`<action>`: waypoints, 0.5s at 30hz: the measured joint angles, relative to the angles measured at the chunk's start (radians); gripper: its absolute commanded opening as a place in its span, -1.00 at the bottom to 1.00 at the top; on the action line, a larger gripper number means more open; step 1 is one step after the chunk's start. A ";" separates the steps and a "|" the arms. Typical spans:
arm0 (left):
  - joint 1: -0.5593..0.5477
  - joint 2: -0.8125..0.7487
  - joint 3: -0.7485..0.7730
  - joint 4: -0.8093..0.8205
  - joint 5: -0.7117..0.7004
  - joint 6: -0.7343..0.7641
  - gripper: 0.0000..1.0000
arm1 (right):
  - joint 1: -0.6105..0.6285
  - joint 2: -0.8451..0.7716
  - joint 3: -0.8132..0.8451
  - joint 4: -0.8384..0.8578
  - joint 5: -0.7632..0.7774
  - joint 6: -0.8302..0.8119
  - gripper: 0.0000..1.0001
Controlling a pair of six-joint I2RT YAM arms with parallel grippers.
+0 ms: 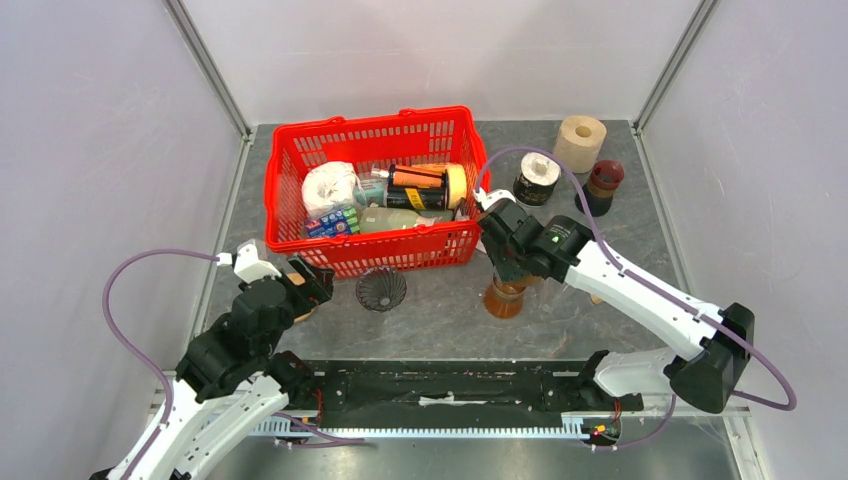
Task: Place the coffee filter in the dripper
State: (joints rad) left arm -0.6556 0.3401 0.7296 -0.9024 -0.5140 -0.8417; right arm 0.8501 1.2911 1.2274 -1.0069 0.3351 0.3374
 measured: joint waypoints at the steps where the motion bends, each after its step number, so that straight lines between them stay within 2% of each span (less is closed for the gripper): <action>1: 0.000 0.000 0.000 0.000 0.000 0.000 0.90 | -0.011 0.001 0.000 0.000 -0.024 0.000 -0.65; 9: 0.000 0.000 0.000 0.000 0.001 -0.001 0.90 | -0.074 0.056 0.003 0.000 -0.160 -0.008 -0.60; 15: 0.000 0.000 0.000 0.000 0.001 -0.002 0.90 | -0.100 0.082 0.003 0.002 -0.198 -0.024 -0.54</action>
State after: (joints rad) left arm -0.6556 0.3401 0.7292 -0.9024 -0.5133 -0.8433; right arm 0.7498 1.3731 1.2301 -1.0046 0.1371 0.3138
